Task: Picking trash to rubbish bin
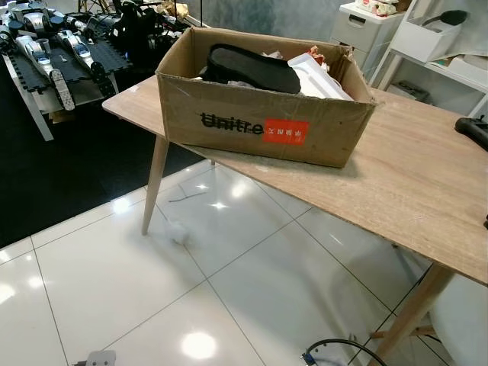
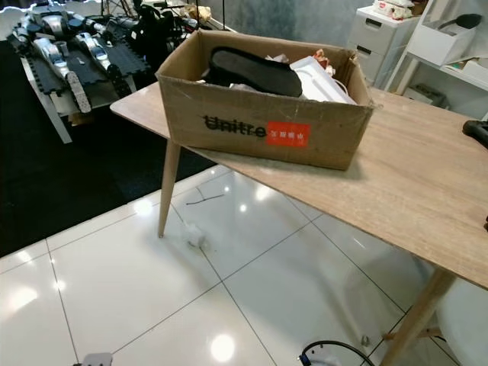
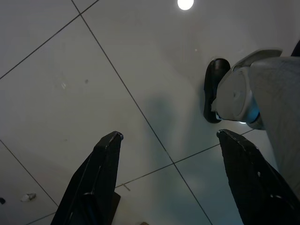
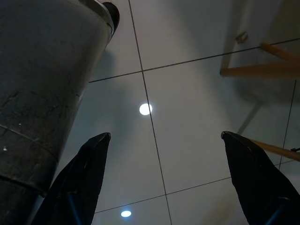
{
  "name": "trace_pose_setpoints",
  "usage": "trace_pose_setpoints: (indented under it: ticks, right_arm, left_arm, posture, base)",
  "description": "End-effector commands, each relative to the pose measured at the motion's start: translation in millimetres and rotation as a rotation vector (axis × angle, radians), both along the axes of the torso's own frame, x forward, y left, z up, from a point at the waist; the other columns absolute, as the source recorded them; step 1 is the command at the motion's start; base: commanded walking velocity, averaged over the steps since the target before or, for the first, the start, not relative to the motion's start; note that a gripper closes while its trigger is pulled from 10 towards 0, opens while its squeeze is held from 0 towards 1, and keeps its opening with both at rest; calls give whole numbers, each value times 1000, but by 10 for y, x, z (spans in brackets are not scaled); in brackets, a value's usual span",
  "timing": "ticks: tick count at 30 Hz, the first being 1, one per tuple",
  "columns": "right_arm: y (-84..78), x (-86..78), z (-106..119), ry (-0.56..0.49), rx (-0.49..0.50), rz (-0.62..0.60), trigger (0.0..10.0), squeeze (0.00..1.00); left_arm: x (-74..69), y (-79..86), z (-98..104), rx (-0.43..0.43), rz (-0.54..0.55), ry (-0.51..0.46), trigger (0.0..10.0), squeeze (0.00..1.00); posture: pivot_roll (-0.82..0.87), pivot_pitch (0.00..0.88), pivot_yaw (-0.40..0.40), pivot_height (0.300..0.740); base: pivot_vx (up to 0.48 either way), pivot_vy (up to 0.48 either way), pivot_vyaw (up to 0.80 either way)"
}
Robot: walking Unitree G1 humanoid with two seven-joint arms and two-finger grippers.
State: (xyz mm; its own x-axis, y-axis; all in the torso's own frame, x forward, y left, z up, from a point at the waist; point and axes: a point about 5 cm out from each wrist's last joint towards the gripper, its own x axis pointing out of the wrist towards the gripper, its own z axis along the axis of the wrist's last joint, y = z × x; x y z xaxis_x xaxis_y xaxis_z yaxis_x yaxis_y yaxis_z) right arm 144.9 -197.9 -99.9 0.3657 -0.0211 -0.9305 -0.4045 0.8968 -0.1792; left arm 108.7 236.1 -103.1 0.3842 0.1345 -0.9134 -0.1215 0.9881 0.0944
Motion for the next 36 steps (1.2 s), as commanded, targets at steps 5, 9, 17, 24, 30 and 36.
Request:
trace_pose_setpoints:
  ticks: [5,9,17,24,30,36]
  right_arm:
    - [145,-44,-33,23,42,38,10000,0]
    - [105,-70,-37,27,41,32,10000,0]
    - [-107,-158,-32,47,-7,59,10000,0]
    - [59,-109,-44,45,11,86,10000,0]
    - [136,-106,-53,50,26,98,10000,0]
    - [140,-127,-60,59,31,95,10000,0]
  left_arm:
    - [-17,-69,-23,-12,-35,28,10000,0]
    - [-16,-67,-23,-7,-40,31,10000,0]
    - [-126,-23,-41,-7,60,38,10000,0]
    - [-190,-2,-51,-2,50,57,10000,0]
    - [-187,-2,-50,1,39,58,10000,0]
    - [-154,-7,-44,4,17,55,10000,0]
  posture:
    - [173,71,-31,740]
    - [173,78,-36,740]
    - [196,84,-59,740]
    - [203,89,-58,740]
    - [201,92,-53,740]
    - [197,89,-42,740]
  base:
    - [0,0,0]
    - [0,0,0]
    - [0,0,748]
    - [0,0,744]
    - [0,0,744]
    - [0,0,744]
